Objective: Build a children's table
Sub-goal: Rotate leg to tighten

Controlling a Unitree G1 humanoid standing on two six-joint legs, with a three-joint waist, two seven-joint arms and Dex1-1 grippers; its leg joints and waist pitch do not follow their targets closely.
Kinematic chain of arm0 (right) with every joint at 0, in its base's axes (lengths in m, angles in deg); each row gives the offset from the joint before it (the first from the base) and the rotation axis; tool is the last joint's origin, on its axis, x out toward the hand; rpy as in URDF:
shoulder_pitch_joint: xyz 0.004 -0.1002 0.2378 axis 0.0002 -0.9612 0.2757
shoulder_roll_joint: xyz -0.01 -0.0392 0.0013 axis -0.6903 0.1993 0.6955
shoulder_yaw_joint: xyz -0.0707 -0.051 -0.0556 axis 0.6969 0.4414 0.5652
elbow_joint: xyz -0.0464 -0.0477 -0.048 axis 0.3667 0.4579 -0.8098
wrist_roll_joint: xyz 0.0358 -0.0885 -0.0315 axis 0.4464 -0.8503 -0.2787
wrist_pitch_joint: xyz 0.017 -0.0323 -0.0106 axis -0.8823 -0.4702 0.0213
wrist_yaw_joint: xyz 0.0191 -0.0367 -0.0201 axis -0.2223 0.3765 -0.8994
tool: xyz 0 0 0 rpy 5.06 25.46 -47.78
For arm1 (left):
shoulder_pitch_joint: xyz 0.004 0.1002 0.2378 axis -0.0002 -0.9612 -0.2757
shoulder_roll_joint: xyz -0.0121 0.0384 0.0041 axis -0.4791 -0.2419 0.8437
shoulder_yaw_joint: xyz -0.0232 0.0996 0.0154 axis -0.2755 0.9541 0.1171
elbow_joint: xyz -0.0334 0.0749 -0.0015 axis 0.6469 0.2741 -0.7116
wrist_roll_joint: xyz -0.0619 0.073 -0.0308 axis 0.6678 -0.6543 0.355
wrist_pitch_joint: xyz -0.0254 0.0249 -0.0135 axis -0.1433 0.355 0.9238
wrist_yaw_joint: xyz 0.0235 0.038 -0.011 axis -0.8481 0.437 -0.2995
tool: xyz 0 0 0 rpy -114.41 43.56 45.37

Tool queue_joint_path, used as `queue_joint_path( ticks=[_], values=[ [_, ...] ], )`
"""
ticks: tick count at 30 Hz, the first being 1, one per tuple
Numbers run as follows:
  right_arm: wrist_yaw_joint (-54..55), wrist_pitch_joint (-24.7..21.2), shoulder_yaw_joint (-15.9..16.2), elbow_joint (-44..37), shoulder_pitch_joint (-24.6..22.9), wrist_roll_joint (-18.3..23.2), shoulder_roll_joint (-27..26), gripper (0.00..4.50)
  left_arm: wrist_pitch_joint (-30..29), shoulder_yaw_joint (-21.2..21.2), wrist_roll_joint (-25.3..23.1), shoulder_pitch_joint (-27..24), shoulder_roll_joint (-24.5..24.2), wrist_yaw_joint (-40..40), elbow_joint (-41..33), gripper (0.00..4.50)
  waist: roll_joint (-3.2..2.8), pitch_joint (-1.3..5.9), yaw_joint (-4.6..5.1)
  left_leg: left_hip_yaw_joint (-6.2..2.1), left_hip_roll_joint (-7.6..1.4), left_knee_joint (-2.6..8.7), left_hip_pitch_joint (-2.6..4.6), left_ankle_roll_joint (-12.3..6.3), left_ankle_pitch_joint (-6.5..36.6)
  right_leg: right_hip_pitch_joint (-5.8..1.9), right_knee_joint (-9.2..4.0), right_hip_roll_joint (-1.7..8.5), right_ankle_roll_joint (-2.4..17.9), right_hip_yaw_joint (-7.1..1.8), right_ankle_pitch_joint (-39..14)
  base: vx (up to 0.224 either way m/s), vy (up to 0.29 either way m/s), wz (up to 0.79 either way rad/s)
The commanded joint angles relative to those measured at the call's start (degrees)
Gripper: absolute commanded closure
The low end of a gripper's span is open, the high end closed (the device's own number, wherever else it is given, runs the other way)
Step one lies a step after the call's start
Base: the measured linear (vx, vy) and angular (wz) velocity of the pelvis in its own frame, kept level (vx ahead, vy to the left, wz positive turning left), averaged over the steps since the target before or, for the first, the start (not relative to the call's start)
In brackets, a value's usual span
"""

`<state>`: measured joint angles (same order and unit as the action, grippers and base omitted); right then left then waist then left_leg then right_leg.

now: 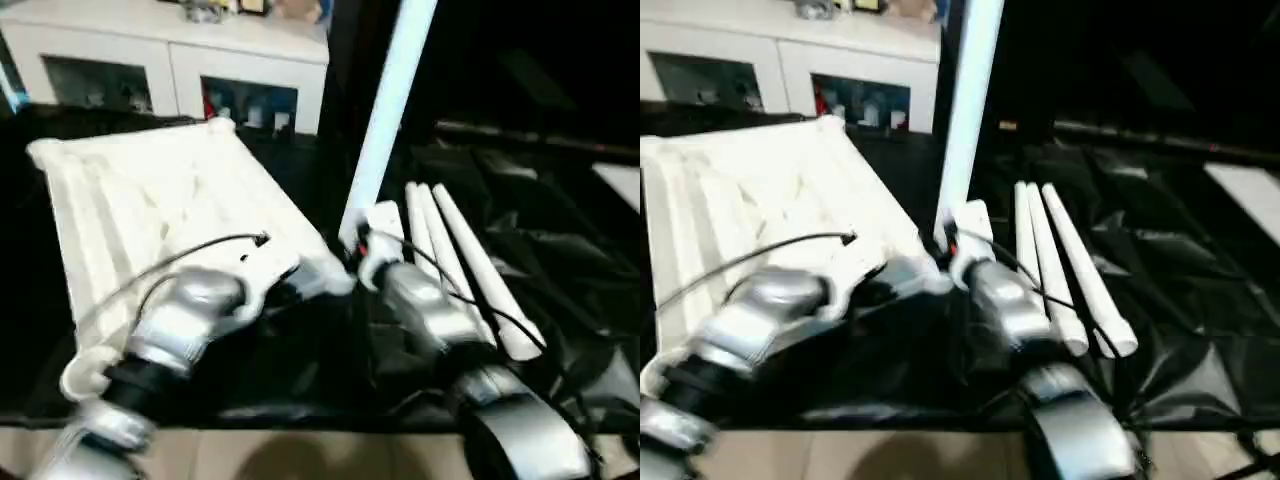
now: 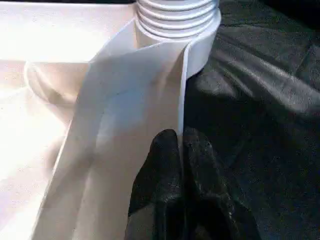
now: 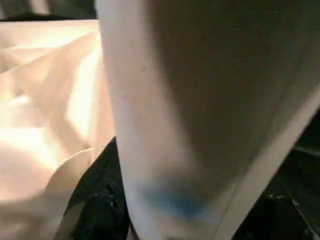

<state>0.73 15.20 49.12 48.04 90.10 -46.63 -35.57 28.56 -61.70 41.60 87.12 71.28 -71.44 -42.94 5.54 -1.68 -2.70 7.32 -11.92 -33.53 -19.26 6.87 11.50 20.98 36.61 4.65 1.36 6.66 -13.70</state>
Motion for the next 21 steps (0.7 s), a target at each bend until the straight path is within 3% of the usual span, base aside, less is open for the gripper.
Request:
queue_joint_path(
  ticks=[1,3,5,6,7,9,13,16,21],
  values=[
    [2.3,-3.6,-0.2,7.0,-2.2,-0.7,0.4,2.59,-4.1,-0.8,0.0,-0.1,1.0,1.8,-4.4,4.50,-1.73,1.20,0.09,-0.89,-1.47,5.43,-1.22,2.67,26.3,-0.94,-7.70,4.90,1.8,-2.96,-34.7,0.009,0.023,-0.18],
    [2.2,-3.6,-0.5,8.1,-1.1,-0.7,-0.6,2.59,-4.9,-0.5,0.7,-0.4,1.3,2.2,-6.2,4.50,-1.10,1.72,0.08,-0.74,-1.77,5.70,-1.42,1.95,21.3,-1.19,-7.11,4.72,3.8,-3.39,-25.5,0.000,0.000,0.00],
    [2.1,-3.9,-0.6,9.0,-0.2,-1.0,-1.3,2.59,-5.5,0.0,1.1,-0.4,1.4,2.4,-7.1,4.50,-1.19,1.65,-0.02,-0.30,-1.73,5.64,-1.17,1.41,18.3,-0.89,-6.54,4.28,5.6,-3.72,-19.1,0.000,0.000,0.00],
    [2.0,-3.9,-0.9,10.0,0.6,-1.5,-1.6,2.59,-7.1,0.1,0.8,-0.4,1.9,2.9,-8.2,4.50,-0.66,1.68,0.10,-0.09,-1.74,5.57,-1.22,0.98,17.5,-0.98,-6.21,4.23,6.2,-3.77,-18.3,0.000,0.000,0.00],
    [2.0,-4.0,-1.0,10.3,0.8,-1.6,-1.6,2.59,-7.6,0.1,0.7,-0.4,2.0,3.0,-8.6,4.50,-0.51,1.79,-0.07,0.09,-1.68,5.46,-1.39,0.82,15.4,-1.19,-6.03,4.32,6.4,-3.92,-16.8,0.051,-0.014,-0.01],
    [1.9,-4.0,-1.1,11.0,1.4,-2.1,-1.6,2.59,-9.3,0.1,0.5,-0.4,2.3,3.4,-9.9,4.50,-0.60,2.00,-0.07,0.25,-1.83,5.41,-1.52,0.78,11.9,-1.51,-5.45,4.17,7.1,-4.01,-11.5,0.028,-0.006,-0.01],
    [1.6,-4.2,-1.5,11.8,1.9,-2.6,-1.2,2.59,-11.7,-0.9,2.6,-0.5,3.7,3.9,-13.1,4.50,-0.18,2.34,0.15,0.76,-1.57,4.92,-1.49,0.04,5.5,-2.07,-4.34,3.77,8.6,-4.14,-1.3,0.033,0.000,-0.03],
    [1.4,-4.2,-1.6,12.2,2.1,-2.8,-1.1,2.59,-11.8,-1.8,5.2,-0.6,5.6,3.5,-14.4,4.50,-0.05,2.27,0.14,1.15,-1.51,4.84,-1.26,-0.47,4.8,-1.91,-4.34,3.66,9.0,-4.34,0.1,0.000,0.000,0.00],
    [1.2,-4.2,-1.7,12.6,2.5,-3.4,-1.1,2.59,-11.0,-0.8,4.4,-0.6,5.0,4.0,-13.1,4.50,-0.18,1.95,0.12,1.33,-1.67,5.07,-0.88,-0.13,9.0,-1.47,-4.90,3.68,8.7,-4.62,-5.3,0.000,0.000,0.00]
  ],
)
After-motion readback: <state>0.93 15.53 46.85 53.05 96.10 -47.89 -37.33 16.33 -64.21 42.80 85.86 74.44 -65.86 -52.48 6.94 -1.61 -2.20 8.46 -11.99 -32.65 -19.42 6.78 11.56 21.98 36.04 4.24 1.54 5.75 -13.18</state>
